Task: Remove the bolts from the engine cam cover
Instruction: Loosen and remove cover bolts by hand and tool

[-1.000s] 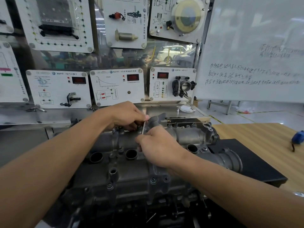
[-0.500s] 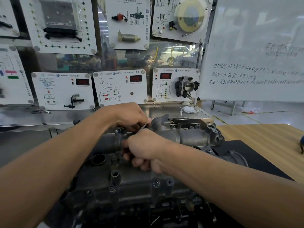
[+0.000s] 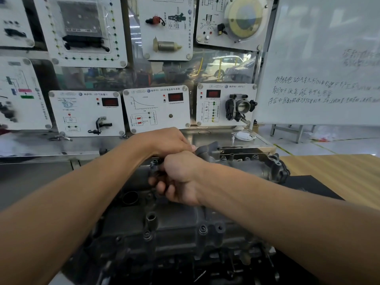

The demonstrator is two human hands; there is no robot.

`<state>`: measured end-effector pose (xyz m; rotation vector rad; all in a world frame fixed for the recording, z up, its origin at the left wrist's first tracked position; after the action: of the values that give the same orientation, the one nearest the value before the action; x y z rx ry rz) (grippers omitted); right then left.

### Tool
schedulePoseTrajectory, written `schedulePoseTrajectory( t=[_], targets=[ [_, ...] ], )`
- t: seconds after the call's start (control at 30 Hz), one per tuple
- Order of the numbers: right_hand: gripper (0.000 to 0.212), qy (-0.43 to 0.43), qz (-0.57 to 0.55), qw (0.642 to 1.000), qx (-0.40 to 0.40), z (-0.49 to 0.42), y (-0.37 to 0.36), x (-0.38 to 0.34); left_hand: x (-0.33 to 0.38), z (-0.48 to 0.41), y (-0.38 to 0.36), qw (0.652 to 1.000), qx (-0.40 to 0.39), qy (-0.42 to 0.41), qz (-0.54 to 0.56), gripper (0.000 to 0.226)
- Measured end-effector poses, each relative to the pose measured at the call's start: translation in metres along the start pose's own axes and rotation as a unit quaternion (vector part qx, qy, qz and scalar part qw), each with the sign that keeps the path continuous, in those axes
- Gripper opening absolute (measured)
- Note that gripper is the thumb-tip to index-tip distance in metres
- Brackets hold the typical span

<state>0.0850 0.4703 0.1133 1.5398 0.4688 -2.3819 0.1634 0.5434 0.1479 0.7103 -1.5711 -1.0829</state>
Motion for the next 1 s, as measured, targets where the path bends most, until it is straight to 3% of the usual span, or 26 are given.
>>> schedulePoseTrajectory(
  t=[0.23, 0.83, 1.0],
  targets=[
    [0.033, 0.007, 0.065, 0.998, -0.021, 0.007, 0.01, 0.004, -0.001, 0.002, -0.003, 1.0, 0.02, 0.008, -0.011, 0.027],
    [0.025, 0.072, 0.147, 0.986, -0.026, 0.014, 0.016, 0.011, 0.0, 0.009, -0.014, 0.997, 0.058, -0.036, 0.029, 0.029],
    [0.023, 0.087, 0.163, 0.982, -0.021, 0.03, 0.032, 0.018, 0.008, 0.009, -0.022, 0.993, 0.102, -0.041, -0.045, 0.026]
  ],
)
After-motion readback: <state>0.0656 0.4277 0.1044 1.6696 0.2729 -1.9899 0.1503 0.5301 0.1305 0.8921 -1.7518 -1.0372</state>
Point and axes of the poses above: each hand's wrist, its own z-axis away from the middle knuckle, its own y-axis out of the back of the hand, x = y × z, the point moved 3 cm from there along -z, towards the middle knuckle, and after that the axes turned 6 degrees about -z, right-handed, at the moved point
